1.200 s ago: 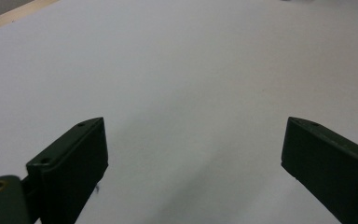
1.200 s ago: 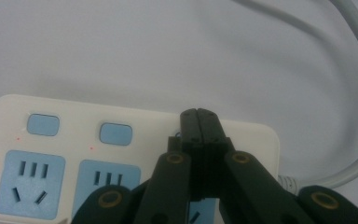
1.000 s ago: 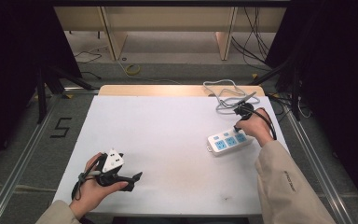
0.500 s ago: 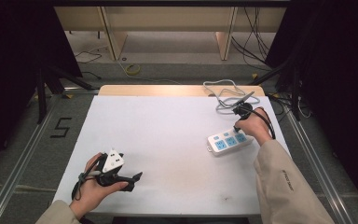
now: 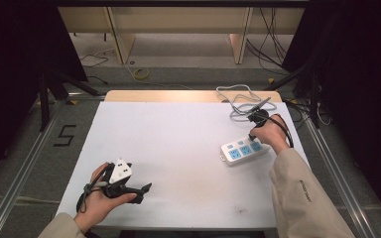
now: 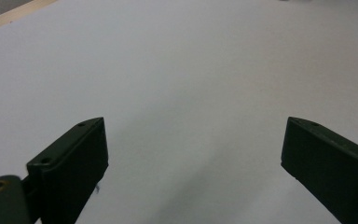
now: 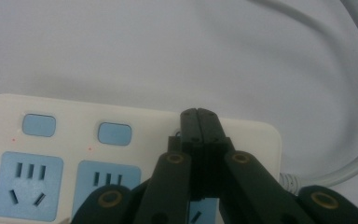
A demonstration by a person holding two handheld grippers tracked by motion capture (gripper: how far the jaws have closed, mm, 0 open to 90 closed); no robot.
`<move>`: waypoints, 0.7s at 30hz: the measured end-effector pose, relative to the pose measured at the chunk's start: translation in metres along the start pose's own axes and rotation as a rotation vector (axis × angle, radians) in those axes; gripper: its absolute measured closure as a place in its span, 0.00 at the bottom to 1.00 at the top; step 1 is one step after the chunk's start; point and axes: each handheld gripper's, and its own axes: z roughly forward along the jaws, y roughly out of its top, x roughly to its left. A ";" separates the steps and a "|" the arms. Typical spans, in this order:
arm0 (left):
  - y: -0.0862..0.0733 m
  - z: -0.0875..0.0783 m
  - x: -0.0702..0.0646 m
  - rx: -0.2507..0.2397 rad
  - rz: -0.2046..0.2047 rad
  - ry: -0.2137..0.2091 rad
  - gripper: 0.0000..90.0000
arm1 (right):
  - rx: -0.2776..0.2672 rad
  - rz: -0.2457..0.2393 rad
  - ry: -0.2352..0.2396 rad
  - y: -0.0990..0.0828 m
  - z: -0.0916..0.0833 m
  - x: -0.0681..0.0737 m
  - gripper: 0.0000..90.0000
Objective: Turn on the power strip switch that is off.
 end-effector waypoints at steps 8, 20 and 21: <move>0.000 0.000 0.000 0.001 -0.002 0.001 0.08 | -0.016 0.010 0.007 -0.002 0.000 -0.001 1.00; 0.000 0.000 0.001 0.000 -0.003 -0.001 0.08 | -0.031 0.020 0.014 -0.004 -0.001 -0.001 1.00; 0.000 0.000 0.001 0.001 -0.004 -0.001 0.08 | -0.032 0.017 0.013 -0.004 -0.001 -0.001 1.00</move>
